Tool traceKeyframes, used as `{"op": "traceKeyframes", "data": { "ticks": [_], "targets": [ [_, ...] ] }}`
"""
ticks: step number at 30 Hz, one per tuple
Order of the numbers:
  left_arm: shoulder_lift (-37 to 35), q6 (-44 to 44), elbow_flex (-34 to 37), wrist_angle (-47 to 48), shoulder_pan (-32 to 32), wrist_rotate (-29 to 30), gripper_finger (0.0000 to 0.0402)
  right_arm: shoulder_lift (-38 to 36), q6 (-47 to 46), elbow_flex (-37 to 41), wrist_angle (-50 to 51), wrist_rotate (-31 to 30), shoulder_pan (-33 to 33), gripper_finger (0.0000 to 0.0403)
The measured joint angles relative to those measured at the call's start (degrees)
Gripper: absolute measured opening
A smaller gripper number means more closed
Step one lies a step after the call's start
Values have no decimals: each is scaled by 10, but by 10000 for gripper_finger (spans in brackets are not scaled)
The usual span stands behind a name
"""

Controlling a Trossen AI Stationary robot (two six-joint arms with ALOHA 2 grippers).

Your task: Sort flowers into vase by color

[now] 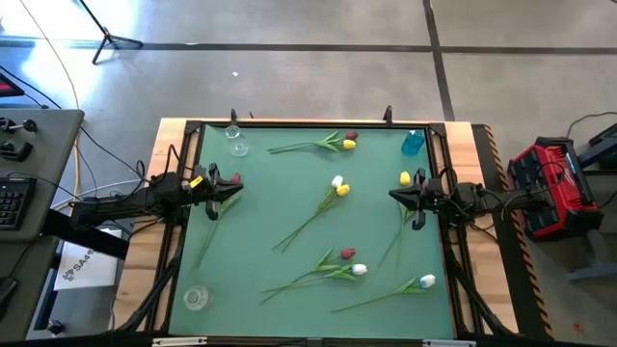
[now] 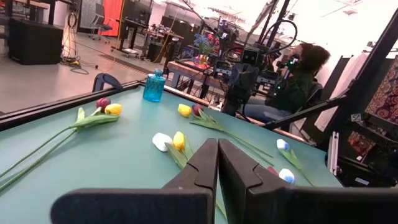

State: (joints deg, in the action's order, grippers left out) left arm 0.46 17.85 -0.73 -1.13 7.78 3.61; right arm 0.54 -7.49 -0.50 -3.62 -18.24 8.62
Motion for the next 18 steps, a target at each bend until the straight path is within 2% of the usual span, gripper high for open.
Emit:
{"op": "traceKeyframes", "data": {
  "ticks": [5, 11, 18],
  "targets": [
    [0, 0, 0, 0, 0, 0, 0, 0, 5, 0, 0, 0, 0, 0],
    [0, 0, 0, 0, 0, 0, 0, 0, 78, 0, 0, 0, 0, 0],
    [0, 0, 0, -5, 0, 0, 0, 0, 75, 0, 0, 0, 0, 0]
  ]
}}
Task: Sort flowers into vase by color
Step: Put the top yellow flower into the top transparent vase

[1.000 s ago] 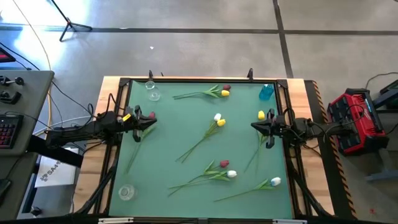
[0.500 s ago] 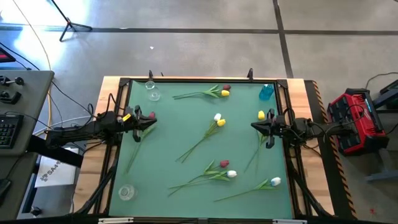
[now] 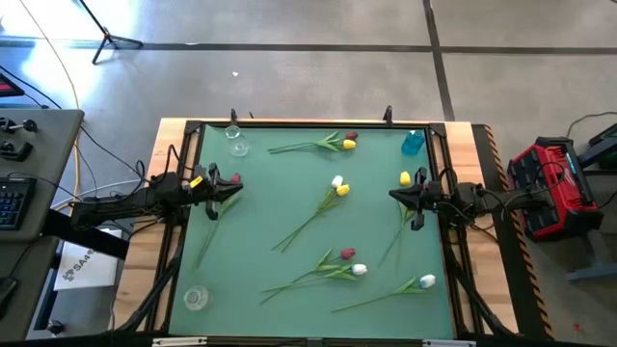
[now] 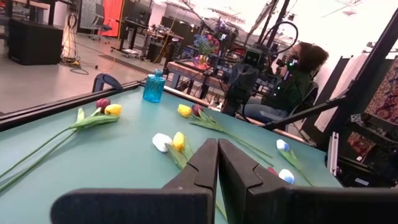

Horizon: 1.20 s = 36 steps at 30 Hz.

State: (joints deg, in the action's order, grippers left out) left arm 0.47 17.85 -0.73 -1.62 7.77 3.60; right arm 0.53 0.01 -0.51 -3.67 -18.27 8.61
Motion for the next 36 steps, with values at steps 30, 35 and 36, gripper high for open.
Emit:
{"op": "traceKeyframes", "data": {
  "ticks": [30, 35, 36],
  "targets": [
    [169, 59, 0, -75, 1, 92, 66, 82, -183, -1, -56, -183, -23, 100],
    [252, 55, -4, -132, 1, 94, 76, 113, -214, -1, -65, -206, -68, 128],
    [268, 55, -10, -132, 1, 98, 77, 119, -222, -1, -65, -207, -78, 130]
  ]
}}
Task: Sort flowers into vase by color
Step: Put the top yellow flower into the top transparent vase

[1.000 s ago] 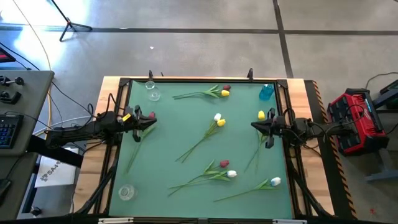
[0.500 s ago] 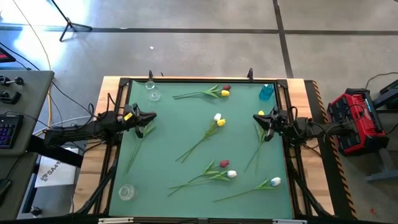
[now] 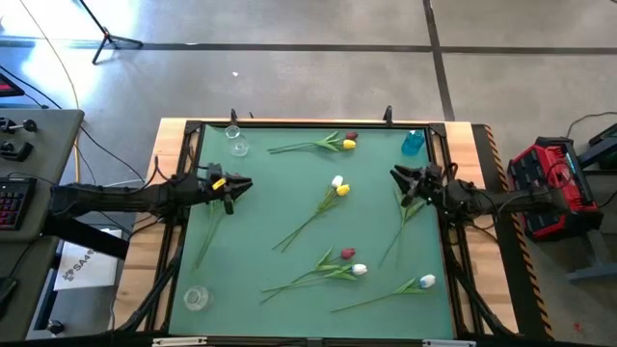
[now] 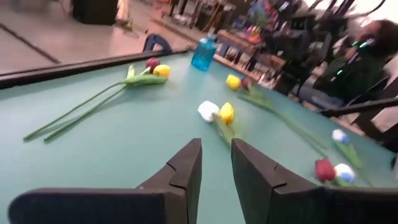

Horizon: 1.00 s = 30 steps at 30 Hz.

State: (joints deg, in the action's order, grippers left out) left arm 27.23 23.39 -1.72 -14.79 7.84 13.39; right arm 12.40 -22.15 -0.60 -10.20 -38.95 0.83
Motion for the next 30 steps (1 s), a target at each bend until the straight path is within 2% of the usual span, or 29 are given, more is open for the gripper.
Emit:
{"op": "traceKeyframes", "data": {
  "ticks": [4, 10, 16, 20, 23, 26, 30],
  "targets": [
    [62, -6, -32, -1, 0, 10, 77, 28, -10, 0, -1, 14, -34, 131],
    [158, -41, -100, 2, 1, 36, 77, 82, -11, 0, -18, 74, -60, 131],
    [276, -49, -165, 3, 27, 51, 83, 130, 0, -1, -42, 76, -61, 131],
    [360, -43, -210, 6, 58, 8, 124, 150, 34, -1, -61, 91, -61, 131],
    [419, -70, -256, 22, 87, -26, 171, 158, 41, -1, -77, 106, -61, 131],
    [465, -106, -309, 55, 117, -36, 211, 162, 40, -1, -85, 114, -61, 131],
    [518, -161, -372, 72, 158, -43, 227, 162, 46, -1, -94, 128, -61, 131]
  ]
}}
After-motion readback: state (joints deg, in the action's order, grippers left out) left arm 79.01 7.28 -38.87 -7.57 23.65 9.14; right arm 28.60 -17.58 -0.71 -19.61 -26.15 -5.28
